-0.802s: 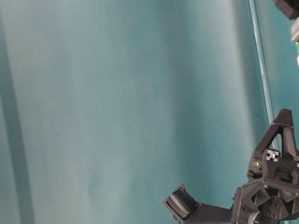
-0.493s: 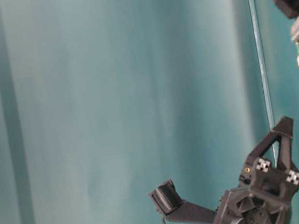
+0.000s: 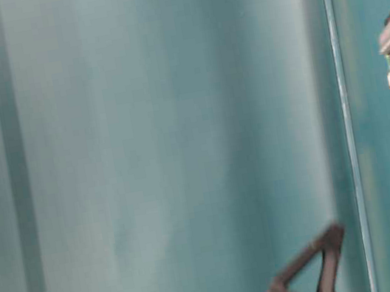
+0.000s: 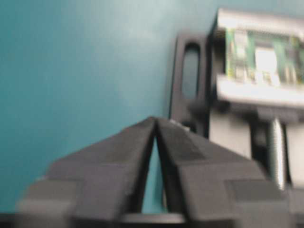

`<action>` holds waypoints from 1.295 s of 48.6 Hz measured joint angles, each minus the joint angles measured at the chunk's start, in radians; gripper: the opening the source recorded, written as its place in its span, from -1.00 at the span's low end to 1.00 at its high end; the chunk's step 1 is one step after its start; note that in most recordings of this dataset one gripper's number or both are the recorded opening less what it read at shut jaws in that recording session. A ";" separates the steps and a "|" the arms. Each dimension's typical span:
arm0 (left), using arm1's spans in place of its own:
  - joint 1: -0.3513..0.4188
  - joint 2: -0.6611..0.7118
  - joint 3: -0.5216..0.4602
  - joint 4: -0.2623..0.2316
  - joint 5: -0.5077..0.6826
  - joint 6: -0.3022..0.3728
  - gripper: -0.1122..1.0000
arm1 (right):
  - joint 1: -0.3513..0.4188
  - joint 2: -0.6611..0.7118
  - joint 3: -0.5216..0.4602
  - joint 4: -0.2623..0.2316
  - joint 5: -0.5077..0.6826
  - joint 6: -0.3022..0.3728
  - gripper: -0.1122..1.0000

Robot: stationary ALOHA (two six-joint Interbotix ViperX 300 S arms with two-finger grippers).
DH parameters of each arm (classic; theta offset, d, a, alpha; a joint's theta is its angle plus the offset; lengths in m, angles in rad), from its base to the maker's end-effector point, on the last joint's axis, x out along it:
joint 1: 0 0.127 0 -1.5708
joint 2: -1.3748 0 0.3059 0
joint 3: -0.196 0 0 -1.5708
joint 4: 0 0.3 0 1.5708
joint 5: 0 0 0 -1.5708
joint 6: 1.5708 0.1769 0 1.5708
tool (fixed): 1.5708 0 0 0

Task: Insert the USB into the fixed PCB.
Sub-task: 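Move both arms apart, bringing the right gripper over the USB plug, then lower the right gripper and close it on the black USB plug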

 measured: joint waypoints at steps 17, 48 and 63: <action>-0.025 -0.285 0.140 0.002 0.118 -0.006 0.55 | 0.038 -0.014 -0.003 0.153 0.058 0.003 -0.40; -0.031 -0.905 0.353 0.000 0.402 -0.130 0.53 | 0.127 0.173 -0.107 0.502 -0.097 -0.265 0.42; -0.029 -1.017 0.391 0.002 0.480 -0.153 0.53 | 0.147 0.202 -0.147 0.607 -0.133 -0.308 0.42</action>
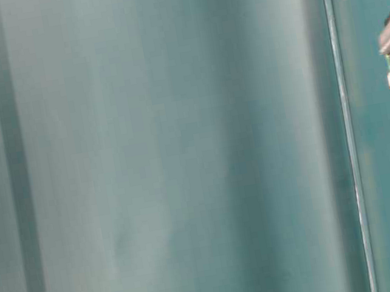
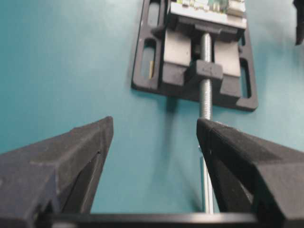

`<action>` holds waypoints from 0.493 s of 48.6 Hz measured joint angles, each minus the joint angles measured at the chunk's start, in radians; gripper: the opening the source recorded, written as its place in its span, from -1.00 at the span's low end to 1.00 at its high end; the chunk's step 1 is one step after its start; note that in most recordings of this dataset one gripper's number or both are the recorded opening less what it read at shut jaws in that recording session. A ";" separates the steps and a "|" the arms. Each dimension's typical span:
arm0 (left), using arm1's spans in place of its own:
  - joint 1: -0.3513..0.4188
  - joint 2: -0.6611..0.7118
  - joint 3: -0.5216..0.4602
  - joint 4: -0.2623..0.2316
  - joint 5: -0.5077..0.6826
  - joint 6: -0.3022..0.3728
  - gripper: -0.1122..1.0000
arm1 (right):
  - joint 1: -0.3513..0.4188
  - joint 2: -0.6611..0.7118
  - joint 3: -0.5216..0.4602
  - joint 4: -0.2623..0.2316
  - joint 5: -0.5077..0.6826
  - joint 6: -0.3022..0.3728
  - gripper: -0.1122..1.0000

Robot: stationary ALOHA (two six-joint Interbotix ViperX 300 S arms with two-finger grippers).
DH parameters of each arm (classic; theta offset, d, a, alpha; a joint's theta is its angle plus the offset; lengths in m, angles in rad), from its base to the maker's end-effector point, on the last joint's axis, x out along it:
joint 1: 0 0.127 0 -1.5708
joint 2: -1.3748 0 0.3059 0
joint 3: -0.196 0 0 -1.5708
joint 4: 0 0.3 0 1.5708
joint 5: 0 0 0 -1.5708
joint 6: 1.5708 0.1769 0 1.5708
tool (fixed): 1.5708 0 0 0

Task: Insert the USB into the fixed PCB.
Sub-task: 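Lower the right gripper and close it on the black USB plug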

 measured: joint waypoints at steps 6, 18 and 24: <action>0.003 0.000 0.017 -0.002 -0.009 -0.008 0.53 | 0.012 0.003 -0.008 0.000 0.034 0.002 0.42; 0.006 0.000 0.021 0.000 -0.018 -0.011 0.53 | 0.026 0.026 -0.011 0.002 0.052 0.002 0.42; 0.006 0.000 0.021 0.000 -0.018 -0.011 0.53 | 0.026 0.038 -0.011 0.002 0.054 0.002 0.40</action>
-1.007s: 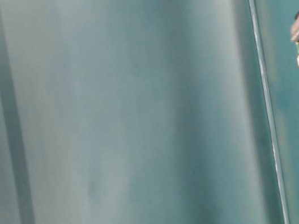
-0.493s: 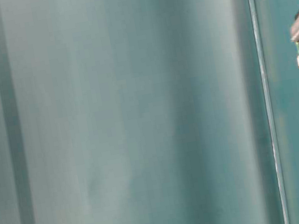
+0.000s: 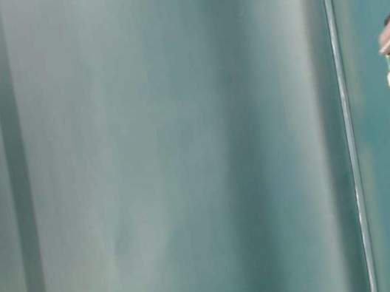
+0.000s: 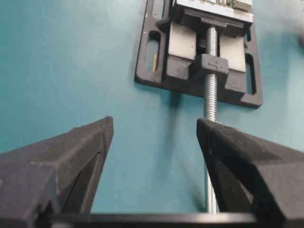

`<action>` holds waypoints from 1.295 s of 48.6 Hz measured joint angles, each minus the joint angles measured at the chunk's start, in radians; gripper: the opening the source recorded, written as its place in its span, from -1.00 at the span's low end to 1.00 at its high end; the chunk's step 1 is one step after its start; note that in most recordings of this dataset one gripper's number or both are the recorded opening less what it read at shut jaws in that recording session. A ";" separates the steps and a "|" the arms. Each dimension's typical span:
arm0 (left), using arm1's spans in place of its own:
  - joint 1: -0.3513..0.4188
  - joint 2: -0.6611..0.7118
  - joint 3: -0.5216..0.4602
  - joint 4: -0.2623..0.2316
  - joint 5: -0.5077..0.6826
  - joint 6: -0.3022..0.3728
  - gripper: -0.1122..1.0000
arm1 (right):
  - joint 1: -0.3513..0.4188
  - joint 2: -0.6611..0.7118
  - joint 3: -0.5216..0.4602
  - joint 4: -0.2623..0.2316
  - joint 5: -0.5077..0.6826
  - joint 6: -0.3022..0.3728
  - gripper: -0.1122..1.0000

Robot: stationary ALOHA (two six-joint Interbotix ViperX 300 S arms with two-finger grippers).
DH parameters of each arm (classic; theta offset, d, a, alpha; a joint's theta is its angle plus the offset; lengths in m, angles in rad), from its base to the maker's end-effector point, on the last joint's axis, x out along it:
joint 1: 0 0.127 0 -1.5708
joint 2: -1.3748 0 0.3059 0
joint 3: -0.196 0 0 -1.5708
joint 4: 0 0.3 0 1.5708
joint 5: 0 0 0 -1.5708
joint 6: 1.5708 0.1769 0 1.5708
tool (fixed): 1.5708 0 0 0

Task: Insert the USB into the fixed PCB.
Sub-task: 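Lower the right gripper and close it on the black USB plug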

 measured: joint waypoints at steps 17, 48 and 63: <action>0.000 0.000 0.000 0.000 0.000 0.000 0.53 | 0.008 0.017 0.003 -0.002 -0.008 0.000 0.31; 0.000 0.000 0.002 0.000 0.000 -0.002 0.53 | -0.002 0.026 0.014 -0.005 -0.009 0.000 -0.29; 0.000 0.000 0.011 0.000 -0.002 -0.015 0.53 | -0.002 0.037 0.012 -0.005 -0.011 0.002 -0.34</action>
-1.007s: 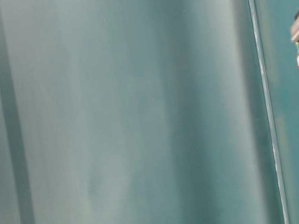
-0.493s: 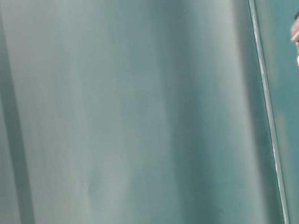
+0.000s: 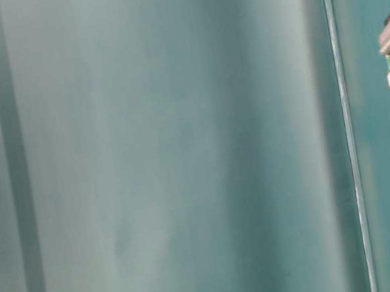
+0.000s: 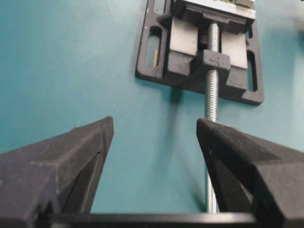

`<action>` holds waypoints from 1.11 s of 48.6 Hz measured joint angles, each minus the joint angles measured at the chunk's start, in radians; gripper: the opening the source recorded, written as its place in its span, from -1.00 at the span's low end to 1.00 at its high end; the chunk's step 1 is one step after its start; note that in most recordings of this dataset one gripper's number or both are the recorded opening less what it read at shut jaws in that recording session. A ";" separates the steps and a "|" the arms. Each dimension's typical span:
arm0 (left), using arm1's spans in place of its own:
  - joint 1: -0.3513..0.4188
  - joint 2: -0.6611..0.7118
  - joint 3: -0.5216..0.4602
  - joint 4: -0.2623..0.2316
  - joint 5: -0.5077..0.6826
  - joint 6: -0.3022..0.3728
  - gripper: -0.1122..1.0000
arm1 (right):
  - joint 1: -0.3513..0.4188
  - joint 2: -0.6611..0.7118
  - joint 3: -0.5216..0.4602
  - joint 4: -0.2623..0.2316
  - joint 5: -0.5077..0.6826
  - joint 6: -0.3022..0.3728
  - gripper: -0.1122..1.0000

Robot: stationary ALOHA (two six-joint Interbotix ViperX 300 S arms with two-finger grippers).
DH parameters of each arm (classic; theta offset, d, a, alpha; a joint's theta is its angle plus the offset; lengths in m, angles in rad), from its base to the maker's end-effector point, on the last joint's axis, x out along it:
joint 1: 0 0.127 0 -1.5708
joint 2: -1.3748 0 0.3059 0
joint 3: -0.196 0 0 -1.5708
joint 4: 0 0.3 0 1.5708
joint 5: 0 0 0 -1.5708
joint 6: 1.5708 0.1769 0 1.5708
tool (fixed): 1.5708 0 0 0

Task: Insert the USB into the fixed PCB.
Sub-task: 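Lower the right gripper and close it on the black USB plug, then lift the USB plug and carry it toward the board's ports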

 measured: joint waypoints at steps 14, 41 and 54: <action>0.000 -0.012 0.000 0.000 0.005 -0.002 0.52 | 0.000 0.002 0.002 0.000 -0.006 -0.002 -0.41; 0.000 -0.124 0.017 0.000 0.020 -0.002 0.53 | -0.011 -0.005 -0.009 0.029 -0.083 0.037 -0.41; 0.002 -0.130 0.020 -0.002 0.020 -0.002 0.53 | 0.040 -0.005 -0.072 0.337 -0.213 0.031 -0.41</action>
